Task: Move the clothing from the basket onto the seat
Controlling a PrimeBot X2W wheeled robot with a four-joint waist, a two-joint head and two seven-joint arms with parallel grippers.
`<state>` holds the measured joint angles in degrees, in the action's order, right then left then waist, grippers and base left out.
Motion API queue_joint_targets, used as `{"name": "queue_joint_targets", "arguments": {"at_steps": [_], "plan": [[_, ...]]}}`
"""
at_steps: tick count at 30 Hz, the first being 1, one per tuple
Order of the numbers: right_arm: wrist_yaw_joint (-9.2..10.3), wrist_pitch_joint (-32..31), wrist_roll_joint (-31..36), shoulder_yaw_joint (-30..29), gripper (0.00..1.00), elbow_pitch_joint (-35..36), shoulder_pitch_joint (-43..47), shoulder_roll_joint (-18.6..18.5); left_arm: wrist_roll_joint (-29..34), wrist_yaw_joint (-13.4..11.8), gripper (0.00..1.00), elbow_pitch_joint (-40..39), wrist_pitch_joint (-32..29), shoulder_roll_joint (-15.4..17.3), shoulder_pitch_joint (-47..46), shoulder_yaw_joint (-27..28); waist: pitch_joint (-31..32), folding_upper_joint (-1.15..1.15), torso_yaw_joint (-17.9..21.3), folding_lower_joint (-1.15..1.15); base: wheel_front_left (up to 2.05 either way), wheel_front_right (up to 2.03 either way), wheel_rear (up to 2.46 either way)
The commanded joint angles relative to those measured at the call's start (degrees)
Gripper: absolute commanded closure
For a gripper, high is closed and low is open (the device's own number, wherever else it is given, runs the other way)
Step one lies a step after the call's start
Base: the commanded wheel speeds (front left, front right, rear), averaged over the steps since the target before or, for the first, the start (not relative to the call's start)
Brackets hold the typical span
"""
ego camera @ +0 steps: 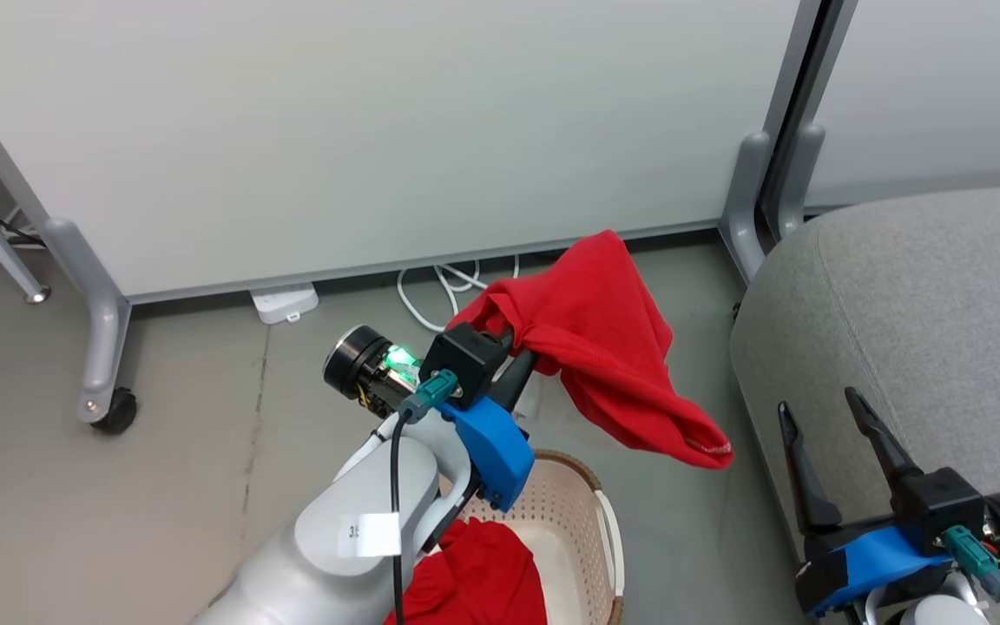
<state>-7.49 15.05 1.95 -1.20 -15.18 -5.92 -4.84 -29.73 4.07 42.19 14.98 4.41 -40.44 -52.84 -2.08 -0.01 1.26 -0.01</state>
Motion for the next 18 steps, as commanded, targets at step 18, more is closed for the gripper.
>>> {"name": "queue_joint_targets", "arguments": {"at_steps": [18], "plan": [[-0.01,0.20,-1.27,7.99,0.00,1.93,-2.50,-2.21,0.97,-0.05,1.00,-1.54,0.31,0.50,1.33,0.48,1.20,0.01,-1.32,0.01,0.00,0.00,0.00]]}}
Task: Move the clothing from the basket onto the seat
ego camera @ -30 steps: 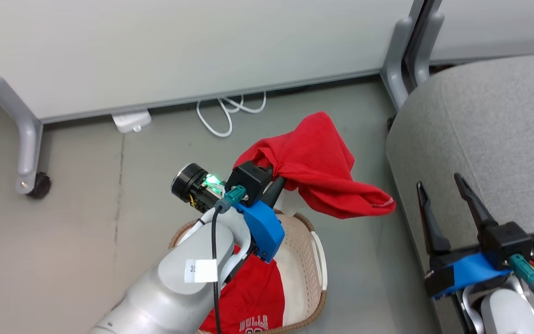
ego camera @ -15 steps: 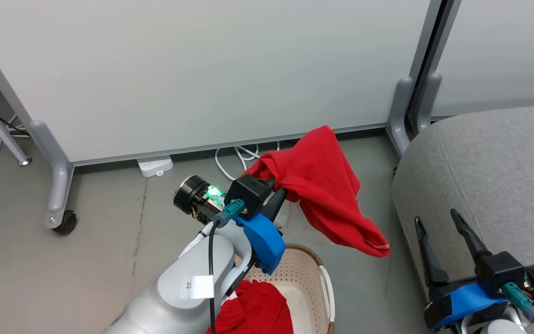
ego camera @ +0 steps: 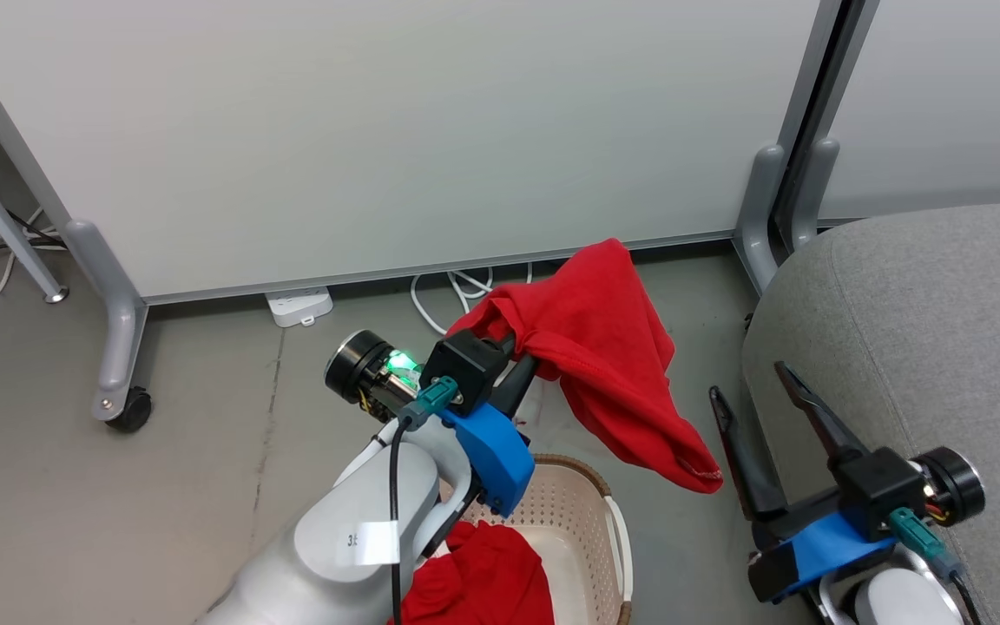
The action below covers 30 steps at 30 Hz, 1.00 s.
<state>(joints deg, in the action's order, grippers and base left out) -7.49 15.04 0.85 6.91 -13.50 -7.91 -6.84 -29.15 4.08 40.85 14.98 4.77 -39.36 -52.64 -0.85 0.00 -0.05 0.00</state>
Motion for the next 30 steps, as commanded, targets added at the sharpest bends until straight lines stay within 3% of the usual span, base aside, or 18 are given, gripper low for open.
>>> {"name": "queue_joint_targets", "arguments": {"at_steps": [1,14,30], "plan": [[-0.01,0.21,-0.34,1.09,0.00,0.19,-1.08,-0.50,0.44,-0.08,1.00,-0.27,0.31,0.11,0.22,0.27,-0.11,0.00,-0.07,0.00,0.00,0.00,0.00],[-0.01,0.21,-3.22,15.87,0.00,-1.58,-7.36,-2.44,0.84,0.01,1.00,-0.40,0.31,-0.43,-1.33,-0.32,-1.83,0.00,-1.44,0.00,0.00,0.00,0.00],[-0.01,0.21,2.90,16.10,0.00,-10.12,-13.81,-0.46,1.07,0.31,1.00,-0.85,0.31,-1.24,-2.60,-0.86,-3.61,0.00,-2.56,0.00,0.00,0.00,0.00]]}}
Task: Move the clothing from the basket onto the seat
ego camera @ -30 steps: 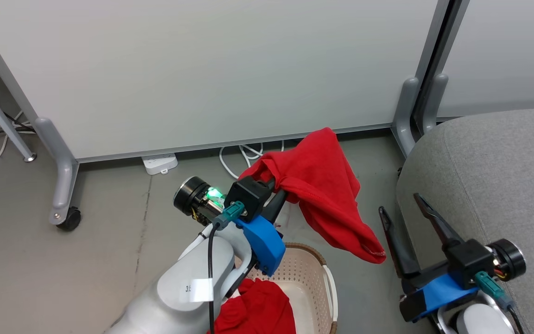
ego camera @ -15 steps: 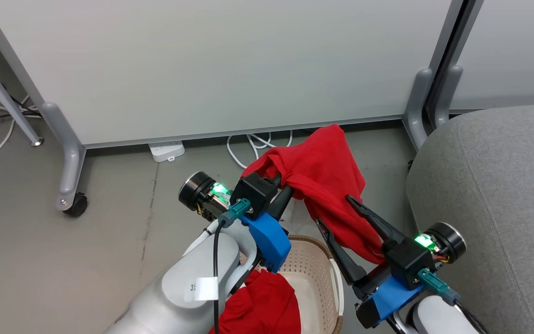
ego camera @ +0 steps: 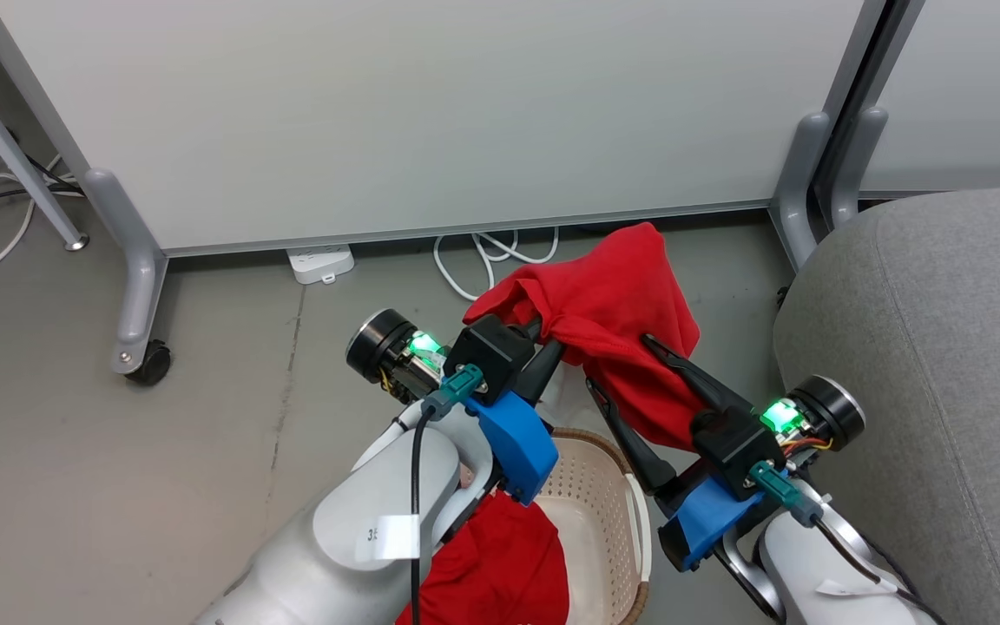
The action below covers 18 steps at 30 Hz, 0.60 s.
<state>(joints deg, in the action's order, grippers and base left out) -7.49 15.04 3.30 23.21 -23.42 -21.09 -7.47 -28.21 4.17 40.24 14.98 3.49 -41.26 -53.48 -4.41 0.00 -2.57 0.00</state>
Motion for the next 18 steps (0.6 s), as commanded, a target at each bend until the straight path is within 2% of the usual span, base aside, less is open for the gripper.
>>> {"name": "queue_joint_targets", "arguments": {"at_steps": [1,9,10,11,13,18], "plan": [[-0.01,0.21,0.98,-0.49,0.00,-0.76,-1.11,0.38,0.12,0.25,1.00,-0.24,0.31,-0.01,-0.79,-0.09,-0.12,0.00,-0.08,0.00,0.00,0.00,0.00],[-0.01,0.21,3.75,-2.51,0.00,-4.43,-3.31,2.26,-0.08,0.35,1.00,-0.23,0.31,-0.35,-1.43,-0.43,-0.66,0.00,-0.27,0.00,0.00,0.00,0.00],[-0.01,0.21,3.81,-2.81,0.09,-5.06,-3.46,2.45,-0.10,0.38,1.00,-0.21,0.31,-0.39,-1.43,-0.46,-0.70,0.00,-0.28,0.00,0.00,0.00,0.00],[-0.01,0.21,3.93,-2.92,0.62,-5.30,-3.75,2.66,-0.14,0.39,1.00,-0.18,0.31,-0.41,-1.39,-0.46,-0.74,0.00,-0.30,0.00,0.00,0.00,0.00],[-0.01,0.21,4.11,-3.14,1.00,-5.91,-3.96,2.95,-0.22,0.42,1.00,-0.17,0.31,-0.45,-1.37,-0.48,-0.82,0.00,-0.34,0.00,0.00,0.00,0.00],[-0.01,0.21,3.96,-3.27,1.00,-6.41,-4.24,3.30,-0.14,0.32,1.00,-0.06,0.32,-0.53,-1.39,-0.32,-0.87,0.00,-0.25,0.00,0.00,0.00,0.00]]}}
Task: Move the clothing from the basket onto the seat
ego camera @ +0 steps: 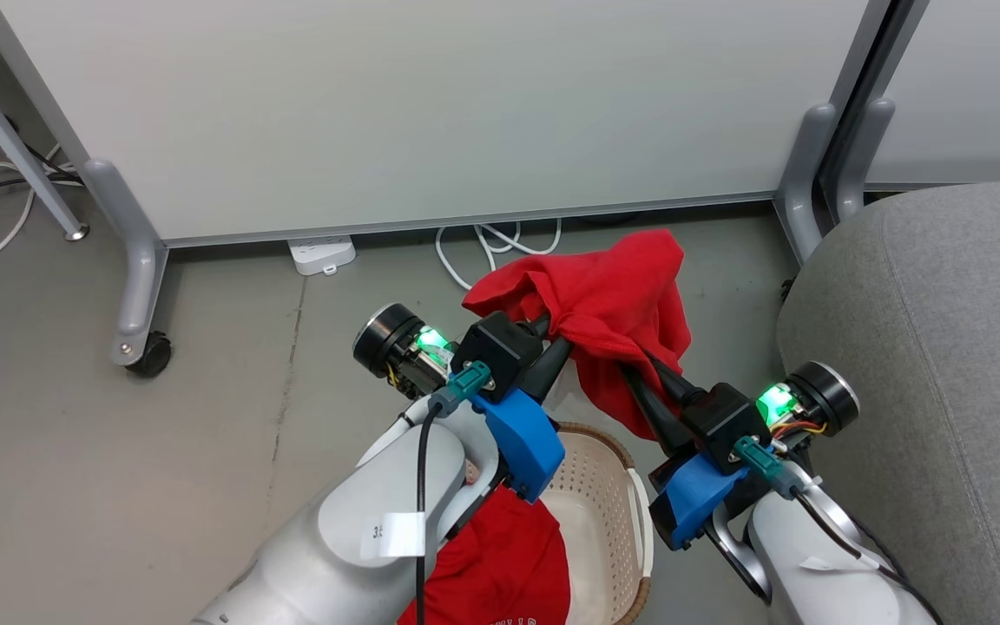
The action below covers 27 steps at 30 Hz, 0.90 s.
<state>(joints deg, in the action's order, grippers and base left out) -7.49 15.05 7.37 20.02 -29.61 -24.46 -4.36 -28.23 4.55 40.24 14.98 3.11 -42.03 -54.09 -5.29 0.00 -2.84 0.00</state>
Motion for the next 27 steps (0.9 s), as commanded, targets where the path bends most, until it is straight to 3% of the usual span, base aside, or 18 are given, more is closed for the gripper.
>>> {"name": "queue_joint_targets", "arguments": {"at_steps": [1,20,21,22,27], "plan": [[-0.01,0.20,-0.14,-0.14,1.00,-0.20,-0.87,0.21,-0.06,-0.10,1.00,-0.03,0.32,-0.16,-0.61,0.33,0.01,0.00,0.05,0.00,0.00,0.00,0.00],[-0.01,0.20,-1.29,-0.73,1.00,0.53,-0.72,0.45,0.42,0.20,1.00,0.41,0.32,-0.21,-0.33,0.82,0.07,0.00,0.05,0.00,0.00,0.00,0.00],[-0.01,0.20,-1.37,-0.74,1.00,0.57,-0.72,0.45,0.38,0.09,0.81,0.45,0.32,-0.21,-0.33,0.87,0.07,0.00,0.07,0.00,0.00,0.00,0.00],[-0.01,0.20,-1.35,-0.75,1.00,0.61,-0.70,0.46,0.39,-0.04,0.00,0.51,0.32,-0.22,-0.33,0.90,0.08,0.00,0.08,0.00,0.00,0.00,0.00],[-0.01,0.20,-1.60,-0.59,1.00,0.71,-0.35,0.47,0.51,-0.34,0.00,0.78,0.31,-0.22,-0.22,0.92,0.19,0.00,0.13,0.00,0.00,0.00,0.00]]}}
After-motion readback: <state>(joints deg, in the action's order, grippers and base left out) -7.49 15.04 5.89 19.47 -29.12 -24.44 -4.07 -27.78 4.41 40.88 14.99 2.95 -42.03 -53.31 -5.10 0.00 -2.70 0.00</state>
